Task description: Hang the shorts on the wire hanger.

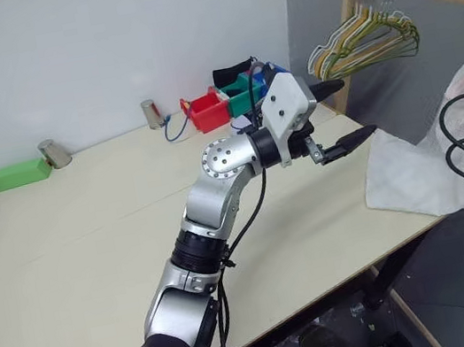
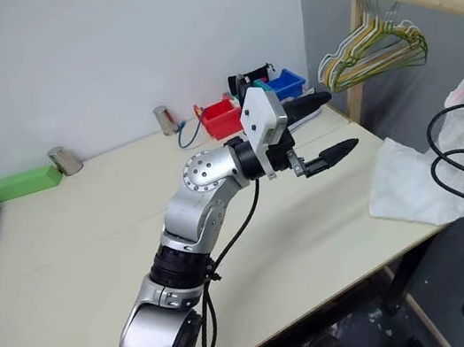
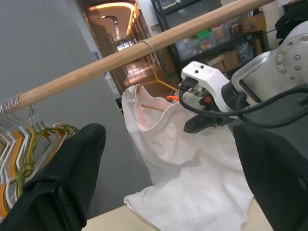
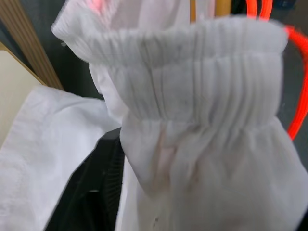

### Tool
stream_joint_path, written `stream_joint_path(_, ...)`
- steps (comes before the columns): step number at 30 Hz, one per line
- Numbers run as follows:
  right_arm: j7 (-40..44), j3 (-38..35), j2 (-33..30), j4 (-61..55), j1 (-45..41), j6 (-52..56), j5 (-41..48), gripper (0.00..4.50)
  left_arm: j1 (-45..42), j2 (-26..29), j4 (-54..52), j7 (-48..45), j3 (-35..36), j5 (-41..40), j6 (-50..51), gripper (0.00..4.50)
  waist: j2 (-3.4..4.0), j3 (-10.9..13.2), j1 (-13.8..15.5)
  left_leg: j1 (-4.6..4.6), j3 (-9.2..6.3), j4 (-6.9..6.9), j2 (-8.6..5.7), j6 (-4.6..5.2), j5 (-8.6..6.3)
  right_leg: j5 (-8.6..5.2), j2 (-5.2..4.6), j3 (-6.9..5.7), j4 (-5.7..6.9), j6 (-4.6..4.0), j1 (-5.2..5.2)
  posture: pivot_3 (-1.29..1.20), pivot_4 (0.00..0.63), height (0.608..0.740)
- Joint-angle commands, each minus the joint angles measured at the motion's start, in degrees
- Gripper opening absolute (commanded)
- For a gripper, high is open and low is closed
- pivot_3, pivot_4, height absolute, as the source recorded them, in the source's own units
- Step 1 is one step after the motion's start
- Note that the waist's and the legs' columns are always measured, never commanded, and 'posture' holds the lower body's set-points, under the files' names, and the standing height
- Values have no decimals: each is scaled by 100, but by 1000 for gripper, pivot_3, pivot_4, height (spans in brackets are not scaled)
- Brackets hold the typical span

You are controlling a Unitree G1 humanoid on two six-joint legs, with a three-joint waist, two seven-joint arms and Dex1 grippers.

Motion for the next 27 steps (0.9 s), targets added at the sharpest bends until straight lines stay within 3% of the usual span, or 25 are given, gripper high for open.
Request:
stream_joint_path(1, -234, 250, 13, -974, -20, 56, -190, 4065, -56, 66, -200, -38, 109, -67, 10, 4500, -1, 1, -4, 0, 0, 0, 0, 0, 0, 0, 0, 0, 0, 0, 0, -518, 19, 740)
stream_joint_path(3, -317, 389, 31, -1354, 29, 177, -278, 4469, -49, 107, -220, -76, 118, -100, 43, 4500, -2, 1, -2, 1, 0, 0, 0, 0, 0, 0, 0, 0, 0, 0, 0, -525, 22, 740)
stream_joint_path(14, -666, 1424, 133, -2696, -137, 750, -656, 4487, 200, 419, -521, -149, 243, -297, 414, 4500, -20, 13, -86, 1, -2, -5, 5, 3, -3, -2, 1, -2, -4, 1, 0, -537, 38, 740)
stream_joint_path(19, -489, 1935, 395, -2628, -75, -213, -572, 4487, 449, 665, -764, 241, 627, -370, 790, 4500, -23, 14, -94, 1, -3, -6, 5, 4, -4, -2, 1, -1, -5, 2, 0, -496, 30, 740)
stream_joint_path(27, 207, 2664, 1926, -1136, -83, -2635, 77, 4487, 1787, 1269, -1109, 1862, 1556, 272, 1269, 4500, -39, -10, 18, 34, -16, -17, 9, 7, -5, -1, 7, -1, 5, 3, 16, -318, 0, 740)
